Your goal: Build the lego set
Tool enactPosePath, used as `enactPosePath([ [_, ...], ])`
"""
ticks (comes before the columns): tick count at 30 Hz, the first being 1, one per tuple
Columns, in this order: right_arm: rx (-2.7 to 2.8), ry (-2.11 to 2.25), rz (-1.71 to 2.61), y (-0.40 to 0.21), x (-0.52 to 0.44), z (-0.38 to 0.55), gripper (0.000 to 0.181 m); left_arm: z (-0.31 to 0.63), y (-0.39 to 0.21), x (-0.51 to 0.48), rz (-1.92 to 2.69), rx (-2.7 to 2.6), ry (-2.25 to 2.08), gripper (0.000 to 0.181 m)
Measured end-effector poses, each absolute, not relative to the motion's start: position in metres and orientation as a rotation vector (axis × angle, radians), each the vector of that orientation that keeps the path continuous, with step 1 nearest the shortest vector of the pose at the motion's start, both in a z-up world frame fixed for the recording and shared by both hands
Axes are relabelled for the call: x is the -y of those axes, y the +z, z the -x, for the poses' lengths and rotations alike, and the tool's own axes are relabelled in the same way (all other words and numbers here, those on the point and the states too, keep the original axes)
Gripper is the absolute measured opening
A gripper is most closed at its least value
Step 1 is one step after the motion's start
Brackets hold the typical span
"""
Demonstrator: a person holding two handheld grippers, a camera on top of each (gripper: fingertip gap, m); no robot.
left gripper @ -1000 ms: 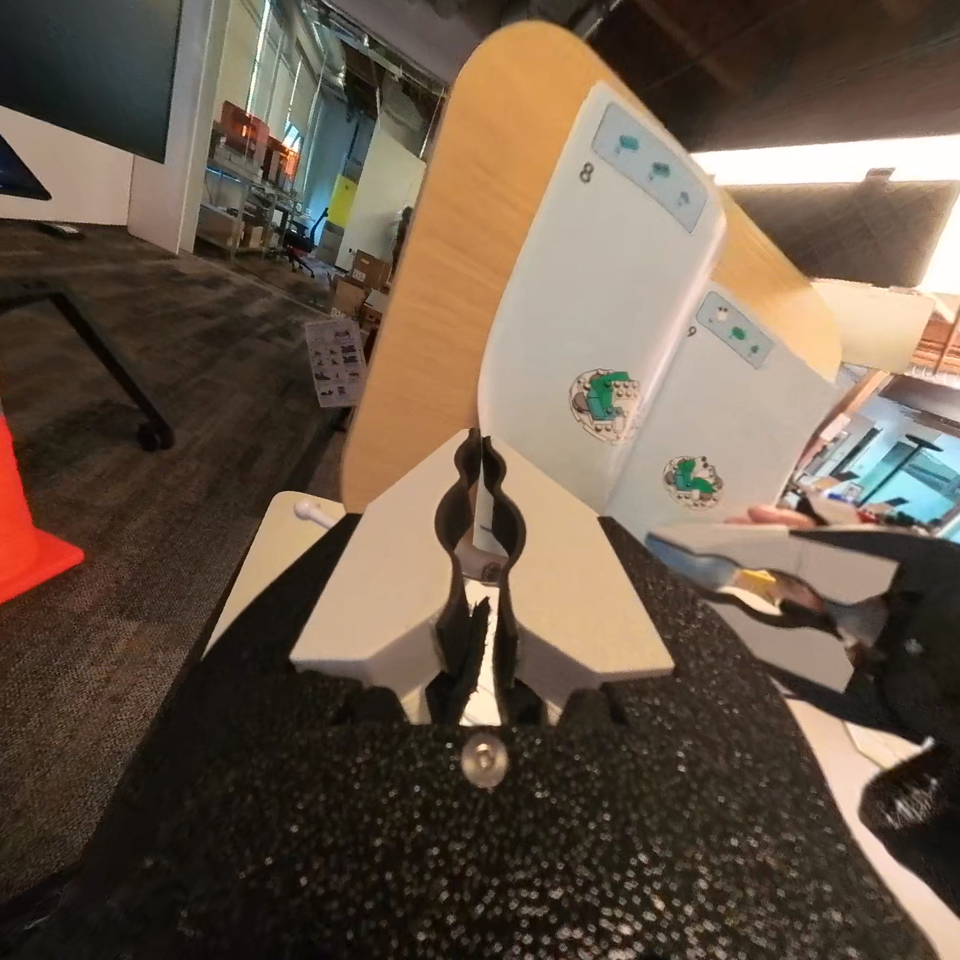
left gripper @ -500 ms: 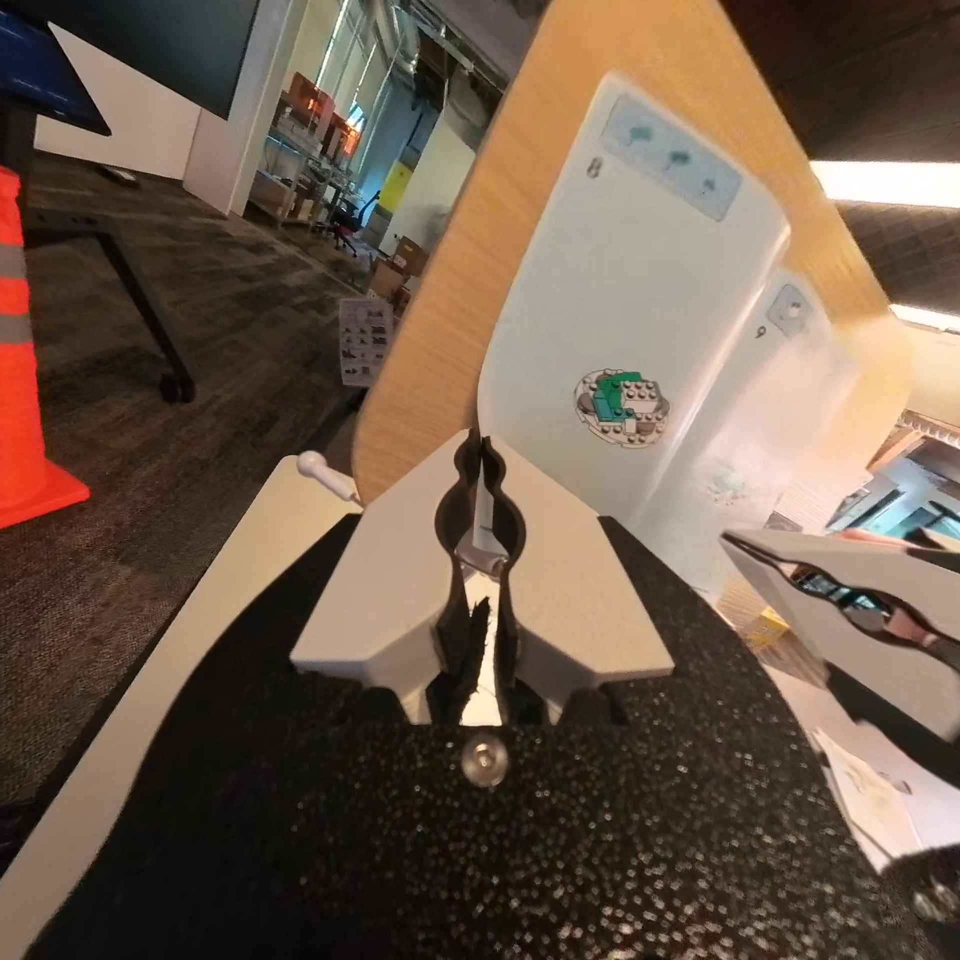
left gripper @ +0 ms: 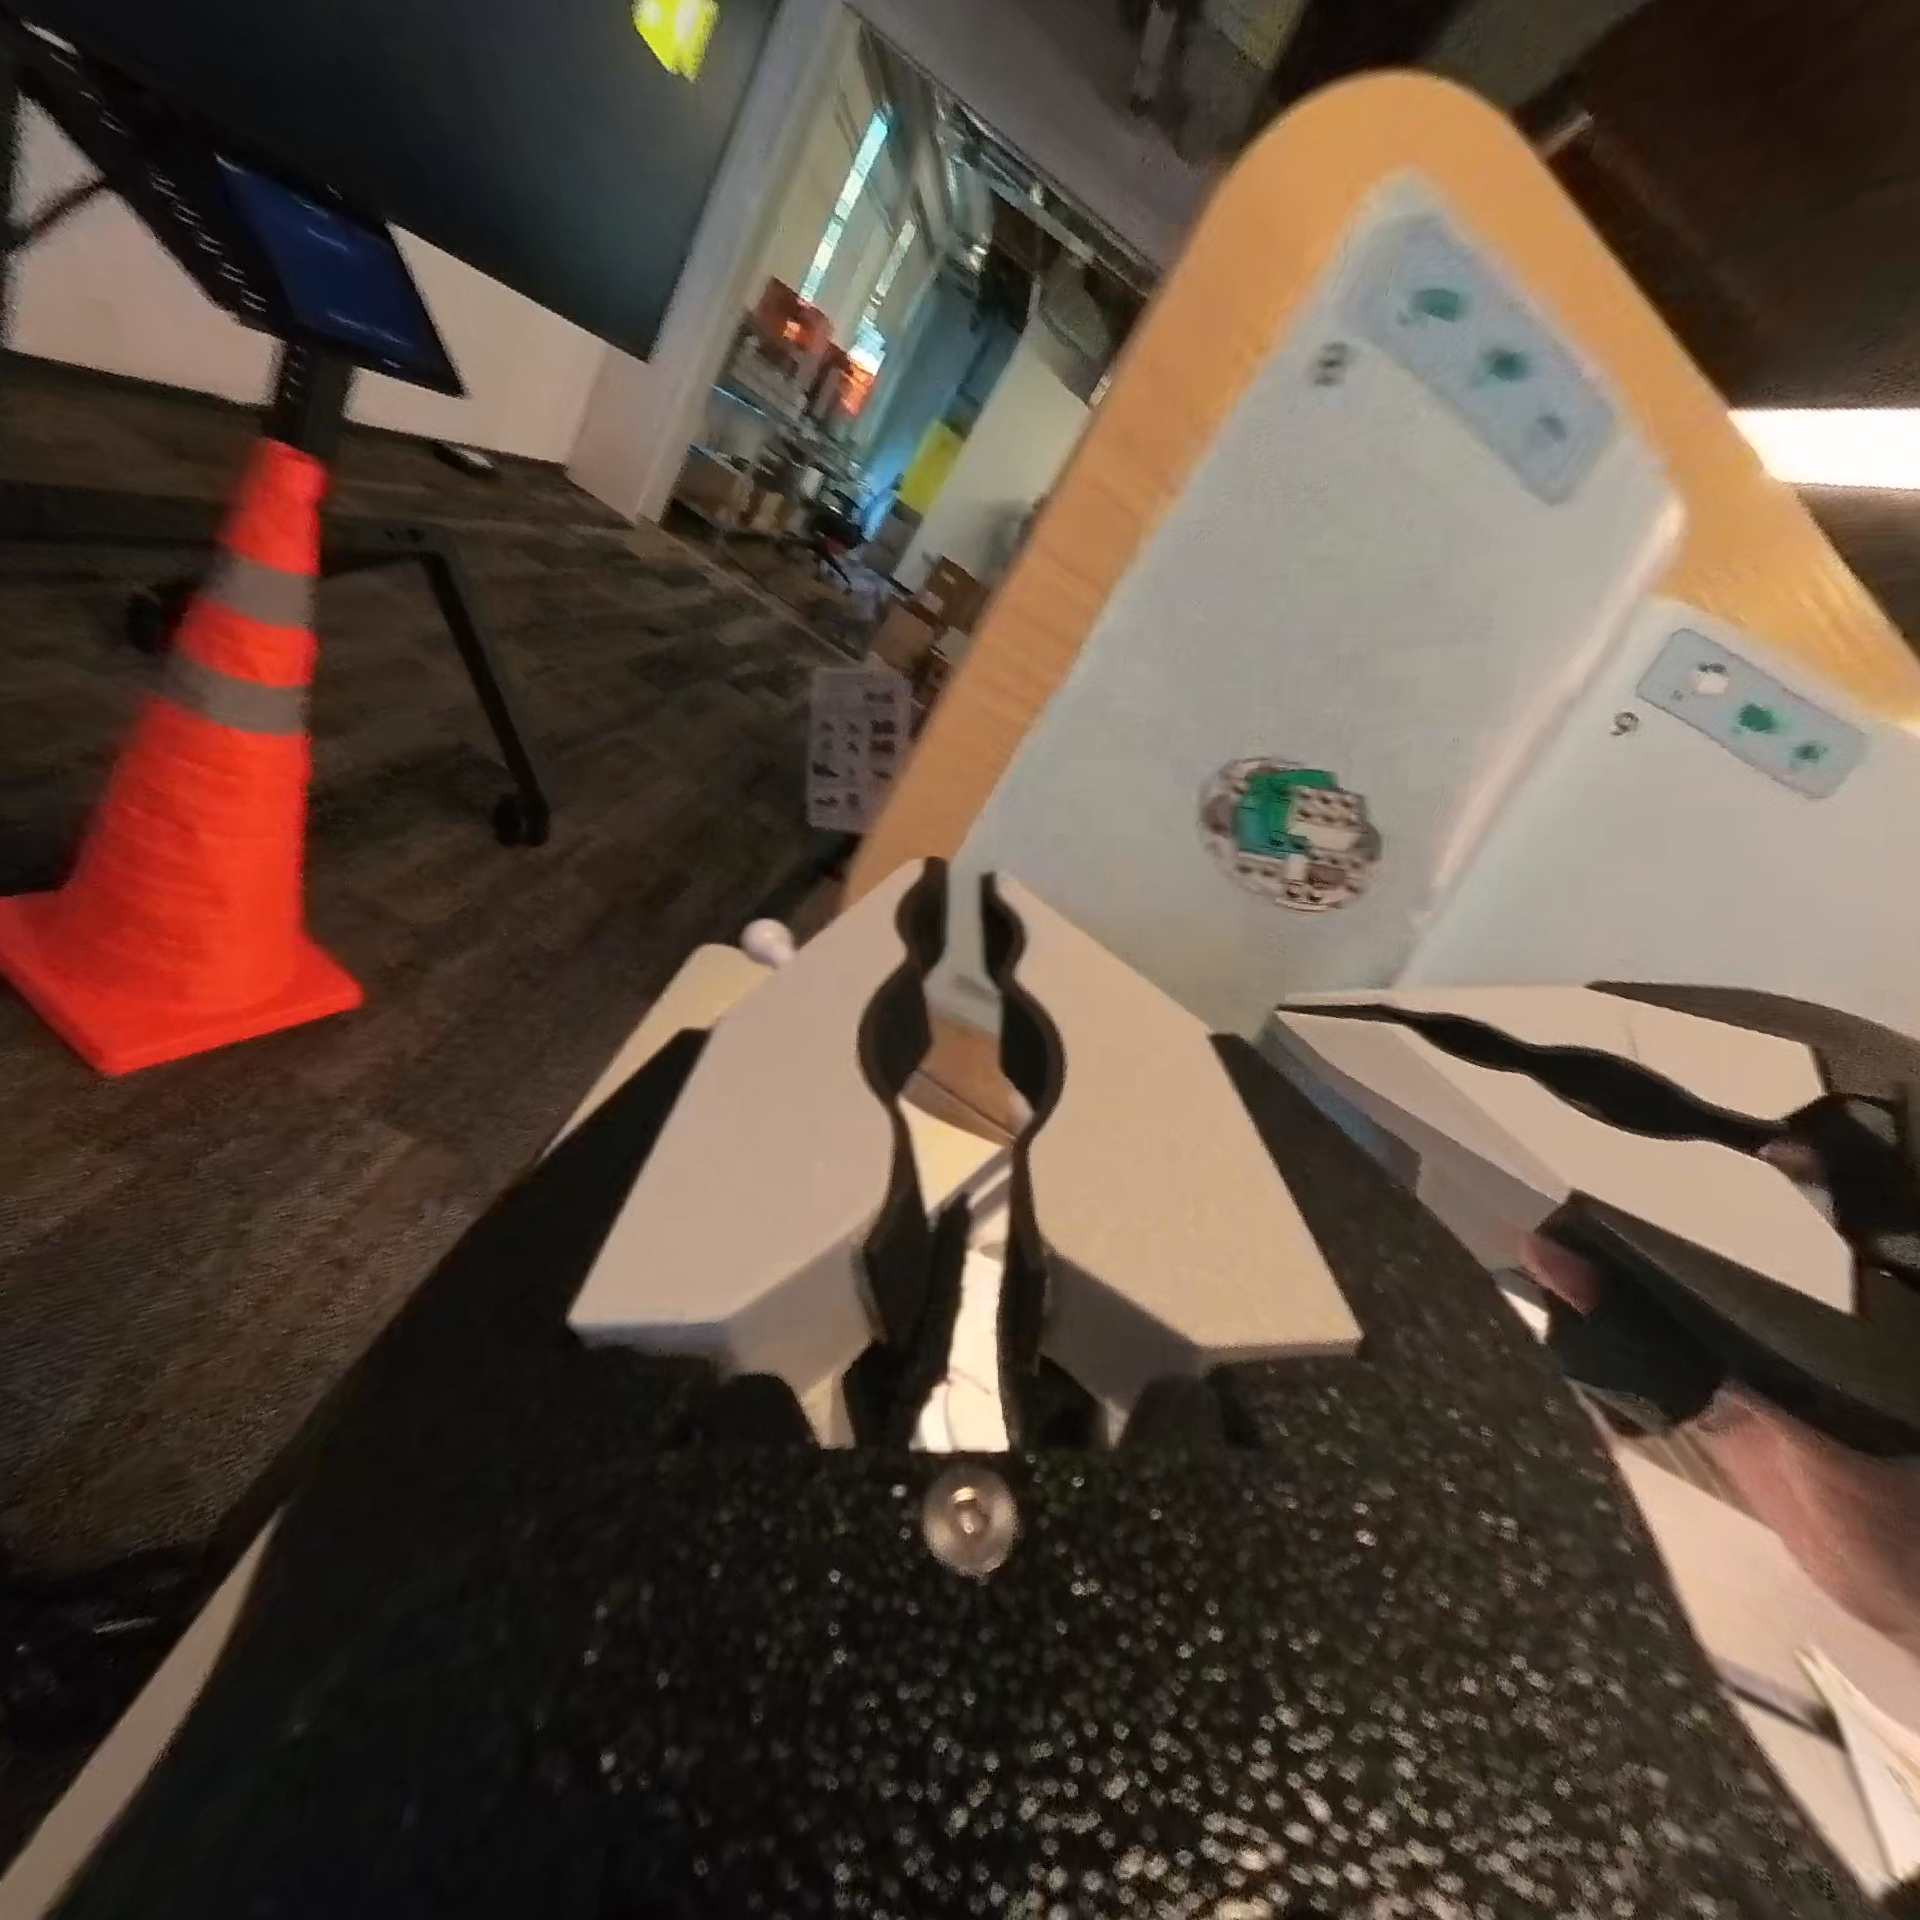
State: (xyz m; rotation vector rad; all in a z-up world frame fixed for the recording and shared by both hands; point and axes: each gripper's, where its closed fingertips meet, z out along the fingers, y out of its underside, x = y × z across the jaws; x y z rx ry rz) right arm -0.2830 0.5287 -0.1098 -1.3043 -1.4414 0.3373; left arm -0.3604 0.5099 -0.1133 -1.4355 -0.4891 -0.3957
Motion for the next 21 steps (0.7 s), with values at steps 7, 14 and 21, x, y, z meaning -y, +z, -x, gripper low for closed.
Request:
enactPosePath([
  [7, 1.46, 0.319, 1.311, -0.115, -0.539, 0.28, 0.0, 0.384, -0.153, -0.507, 1.481, 0.766, -0.501, 0.061],
  [14, 1.511, 0.295, 1.289, -0.119, -0.54, 0.28, 0.0, 0.366, -0.167, -0.519, 1.415, 0.852, -0.847, 0.018],
  [21, 1.572, 0.251, 1.268, -0.122, -0.54, 0.283, 0.0, 0.359, -0.119, -0.509, 1.31, 0.574, -0.635, 0.004],
])
